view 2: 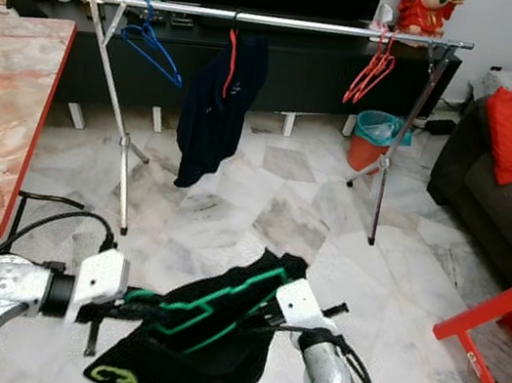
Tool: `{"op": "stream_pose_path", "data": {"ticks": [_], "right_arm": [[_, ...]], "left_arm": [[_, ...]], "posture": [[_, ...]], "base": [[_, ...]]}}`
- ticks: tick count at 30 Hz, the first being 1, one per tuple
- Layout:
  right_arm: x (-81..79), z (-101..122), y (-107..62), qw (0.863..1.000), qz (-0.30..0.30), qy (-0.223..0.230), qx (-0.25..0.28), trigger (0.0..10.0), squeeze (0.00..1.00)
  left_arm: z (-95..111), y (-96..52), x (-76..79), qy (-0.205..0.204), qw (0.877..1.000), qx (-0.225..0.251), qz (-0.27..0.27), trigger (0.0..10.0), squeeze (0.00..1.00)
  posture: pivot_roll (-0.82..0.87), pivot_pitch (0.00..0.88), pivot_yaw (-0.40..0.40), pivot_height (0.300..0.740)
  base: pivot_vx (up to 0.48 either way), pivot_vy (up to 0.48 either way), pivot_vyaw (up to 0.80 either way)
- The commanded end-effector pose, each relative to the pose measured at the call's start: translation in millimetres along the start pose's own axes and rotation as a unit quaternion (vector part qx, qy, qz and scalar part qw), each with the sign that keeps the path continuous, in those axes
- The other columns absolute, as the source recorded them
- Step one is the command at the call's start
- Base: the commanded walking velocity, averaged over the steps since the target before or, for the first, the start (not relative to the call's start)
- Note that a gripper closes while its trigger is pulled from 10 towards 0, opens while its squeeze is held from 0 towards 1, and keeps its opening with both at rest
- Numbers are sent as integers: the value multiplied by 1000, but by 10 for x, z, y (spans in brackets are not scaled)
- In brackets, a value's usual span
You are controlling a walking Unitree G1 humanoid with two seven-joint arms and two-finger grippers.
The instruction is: Hang hanger
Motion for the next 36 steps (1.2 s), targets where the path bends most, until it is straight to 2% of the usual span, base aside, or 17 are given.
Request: {"op": "stream_pose_path", "data": {"ticks": [1, 6, 7, 12, 14, 18, 19, 25, 26, 28, 30, 31, 32, 34, 36], "right_arm": [[-114, -6, -23, 1000, 30, 8, 1, 0, 0], [-158, 11, -22, 999, 46, 11, 6, 0, 0], [-169, 16, -24, 999, 51, 12, 7, 0, 0], [-173, 36, -26, 997, 72, -5, 18, 0, 0], [-125, 37, -28, 997, 74, -15, 23, 0, 0], [-7, 29, -26, 997, 64, -22, 25, 0, 0], [61, 23, -22, 998, 60, -26, 24, 0, 0], [88, 8, -33, 996, 69, -42, 24, 0, 0], [93, 3, -38, 996, 70, -43, 24, 0, 0], [100, 1, -41, 996, 72, -44, 24, 0, 0], [113, -1, -45, 996, 73, -46, 25, 0, 0], [113, -1, -45, 996, 73, -46, 25, 0, 0], [125, 0, -48, 996, 73, -47, 26, 0, 0], [132, 1, -49, 996, 72, -46, 27, 0, 0], [137, 9, -47, 996, 72, -46, 30, 0, 0]], "left_arm": [[280, 12, -47, 24, 997, 67, -6, 10000, 0], [318, 22, 31, 6, 996, 84, -38, 10000, 0], [339, 9, 77, -1, 994, 88, -58, 10000, 0], [326, -43, 145, -10, 992, 74, -105, 10000, 0], [286, -99, 171, -2, 991, 48, -125, 10000, 0], [215, -161, 114, 7, 994, 12, -112, 10000, 0], [152, -196, 74, 20, 995, -18, -98, 10000, 0], [-103, -268, -19, 35, 993, -101, -45, 10000, 0], [-200, -293, -81, 45, 989, -139, -19, 10000, 0], [-273, -319, -108, 60, 984, -170, -12, 10000, 0], [-417, -360, -185, 84, 970, -226, 21, 10000, 0], [-417, -360, -185, 84, 970, -226, 21, 10000, 0], [-490, -377, -228, 96, 961, -255, 38, 10000, 0], [-524, -379, -247, 104, 958, -265, 47, 10000, 0], [-521, -347, -179, 121, 962, -243, 21, 10000, 0]], "posture": [[20, 0, -51, 740], [19, 0, -50, 740], [18, 0, -50, 740], [18, 0, -49, 740], [18, 0, -49, 740], [19, 0, -48, 740], [21, 0, -47, 740], [24, 0, -49, 740], [24, 0, -49, 740], [25, 0, -49, 740], [25, 0, -48, 740], [25, 0, -48, 740], [23, 0, -46, 740], [20, 0, -45, 740], [17, 0, -44, 740]], "base": [[0, 0, 0], [0, 0, 0], [0, 0, 0], [0, 0, 0], [0, 0, 0], [0, 0, 0], [0, 0, 0], [0, 0, 0], [0, 0, 0], [0, 0, 0], [0, 0, 0], [0, 0, 0], [0, 0, 0], [0, 0, 0], [0, 0, 0]]}}
Point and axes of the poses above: a point about 5 cm out from each wrist's last joint towards the gripper, its own y axis pointing out of the wrist towards the gripper, its own z axis along the axis of the wrist's last joint, x = y × z, the point moved 1 cm from there along y, pointing out of the wrist towards the gripper, and after that the axes turned 2 degrees about -y, right-handed, at the moved point
